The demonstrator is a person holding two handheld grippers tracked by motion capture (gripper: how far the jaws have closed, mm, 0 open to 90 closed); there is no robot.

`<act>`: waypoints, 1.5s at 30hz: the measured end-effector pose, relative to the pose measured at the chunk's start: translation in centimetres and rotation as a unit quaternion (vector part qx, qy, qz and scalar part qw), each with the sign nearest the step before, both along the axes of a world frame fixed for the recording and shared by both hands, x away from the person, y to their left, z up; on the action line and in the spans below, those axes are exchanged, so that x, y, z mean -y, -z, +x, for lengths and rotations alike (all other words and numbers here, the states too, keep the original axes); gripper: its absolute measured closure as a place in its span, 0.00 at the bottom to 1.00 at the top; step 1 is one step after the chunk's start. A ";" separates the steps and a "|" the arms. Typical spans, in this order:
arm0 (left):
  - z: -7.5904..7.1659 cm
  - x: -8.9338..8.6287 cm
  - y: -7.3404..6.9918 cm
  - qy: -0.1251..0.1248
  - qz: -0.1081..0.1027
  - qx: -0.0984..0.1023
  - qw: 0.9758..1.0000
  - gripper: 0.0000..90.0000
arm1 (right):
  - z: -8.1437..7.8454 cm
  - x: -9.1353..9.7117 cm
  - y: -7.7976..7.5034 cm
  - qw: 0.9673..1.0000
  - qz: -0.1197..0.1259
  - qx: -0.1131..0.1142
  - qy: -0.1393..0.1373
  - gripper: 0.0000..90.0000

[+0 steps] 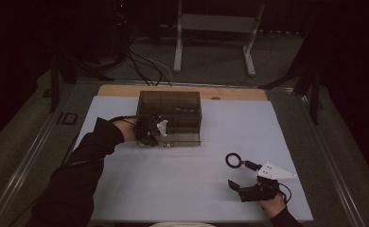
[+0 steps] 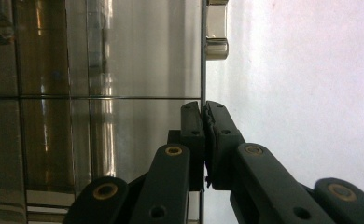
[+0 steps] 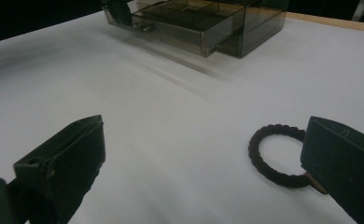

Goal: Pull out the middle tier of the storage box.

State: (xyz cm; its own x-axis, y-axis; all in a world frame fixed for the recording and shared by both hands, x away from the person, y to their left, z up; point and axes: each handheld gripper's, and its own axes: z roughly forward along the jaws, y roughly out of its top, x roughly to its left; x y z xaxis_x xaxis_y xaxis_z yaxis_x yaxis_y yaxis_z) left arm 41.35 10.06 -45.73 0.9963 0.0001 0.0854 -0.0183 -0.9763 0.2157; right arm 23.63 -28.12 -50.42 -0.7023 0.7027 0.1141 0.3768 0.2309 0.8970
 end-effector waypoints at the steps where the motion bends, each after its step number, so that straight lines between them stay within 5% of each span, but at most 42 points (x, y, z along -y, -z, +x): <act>1: 0.0 0.0 0.0 -0.001 0.000 -0.001 1.000 0.99 | 0.0 0.0 0.0 1.000 0.000 0.000 0.000 0.00; 21: -0.1 0.0 0.4 0.003 -0.001 -0.016 1.000 0.99 | 0.0 -0.1 0.0 1.000 -0.002 -0.001 -0.001 0.00; 32: 0.0 -0.5 -0.4 -0.013 -0.026 -0.022 0.999 0.91 | 0.0 -0.1 0.1 1.000 -0.003 -0.001 -0.002 0.00; 40: 0.3 -1.7 -2.3 -0.060 -0.073 -0.026 0.995 0.85 | 0.0 -0.1 0.1 1.000 -0.003 -0.001 -0.002 0.00; 45: 0.3 -2.5 -3.1 -0.096 -0.111 -0.020 0.989 0.74 | 0.0 -0.1 0.1 1.000 -0.003 -0.002 -0.001 0.00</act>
State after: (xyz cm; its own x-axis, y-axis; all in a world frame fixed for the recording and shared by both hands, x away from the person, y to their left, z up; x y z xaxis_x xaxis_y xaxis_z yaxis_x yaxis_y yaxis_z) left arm 41.61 12.61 -42.61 0.9788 0.2037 0.0226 0.1753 -0.8892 0.4225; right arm 23.65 -28.04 -50.49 -0.7037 0.7017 0.1117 0.3792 0.2379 0.8942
